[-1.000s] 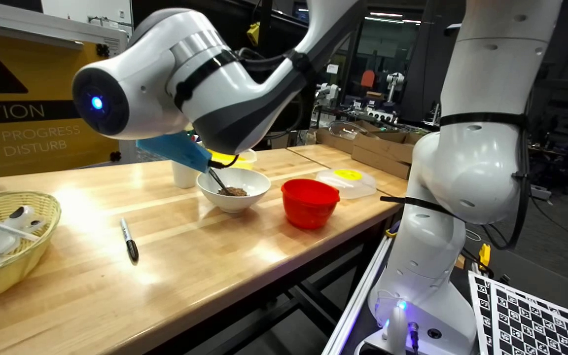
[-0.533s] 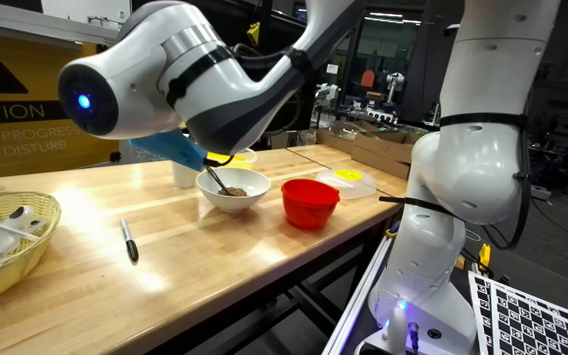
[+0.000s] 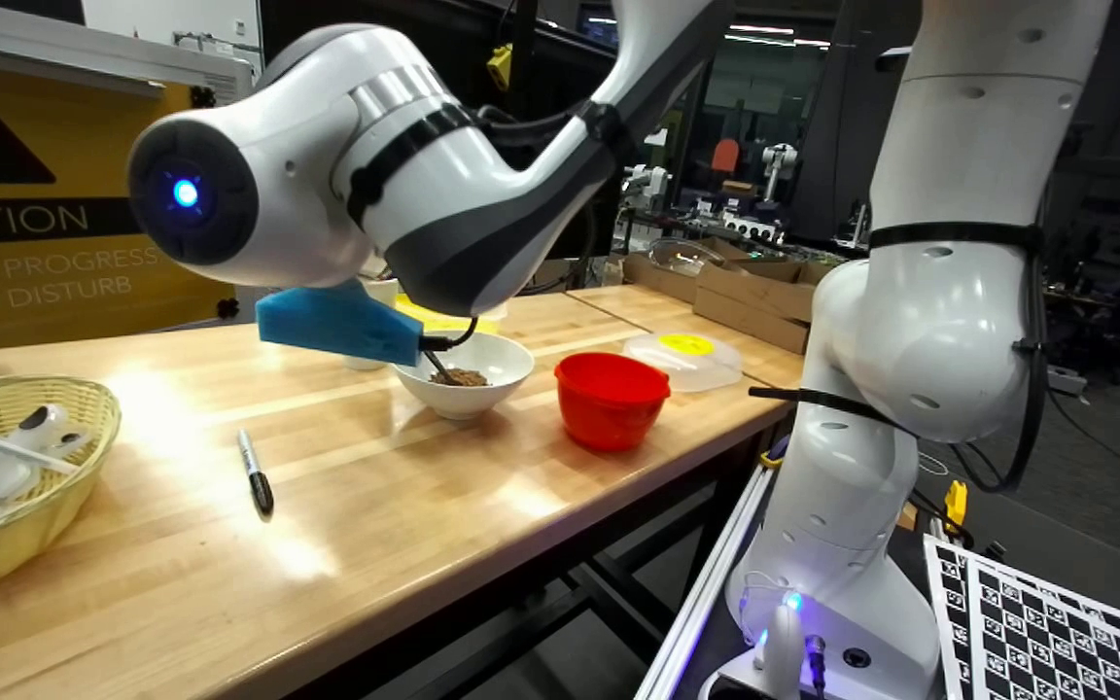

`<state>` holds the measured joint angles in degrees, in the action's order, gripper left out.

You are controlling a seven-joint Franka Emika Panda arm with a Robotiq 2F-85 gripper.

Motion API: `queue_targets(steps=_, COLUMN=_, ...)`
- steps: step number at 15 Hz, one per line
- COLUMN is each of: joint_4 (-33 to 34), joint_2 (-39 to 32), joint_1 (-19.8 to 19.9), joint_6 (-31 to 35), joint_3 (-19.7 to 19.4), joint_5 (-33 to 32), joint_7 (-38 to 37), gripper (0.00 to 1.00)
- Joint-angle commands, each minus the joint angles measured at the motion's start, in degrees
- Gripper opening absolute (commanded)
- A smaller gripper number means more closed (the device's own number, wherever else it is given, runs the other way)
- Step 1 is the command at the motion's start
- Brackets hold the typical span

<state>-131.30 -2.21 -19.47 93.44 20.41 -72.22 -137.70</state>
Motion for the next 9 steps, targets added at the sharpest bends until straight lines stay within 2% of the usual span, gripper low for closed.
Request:
queue_targets(steps=1, joint_4=-2.19, joint_2=5.2, joint_1=1.21, joint_6=6.21, joint_3=-1.33, joint_5=4.26, joint_7=7.96, gripper=0.01)
queue_targets(steps=6, joint_4=-4.35, joint_2=10.15, joint_1=3.36, joint_6=15.4, joint_3=-4.47, joint_5=10.55, joint_7=21.61, gripper=0.01)
queue_targets(steps=9, joint_4=-6.41, joint_2=12.99, joint_1=4.7, joint_6=23.43, joint_3=-7.07, joint_5=15.88, joint_7=32.84, gripper=0.01)
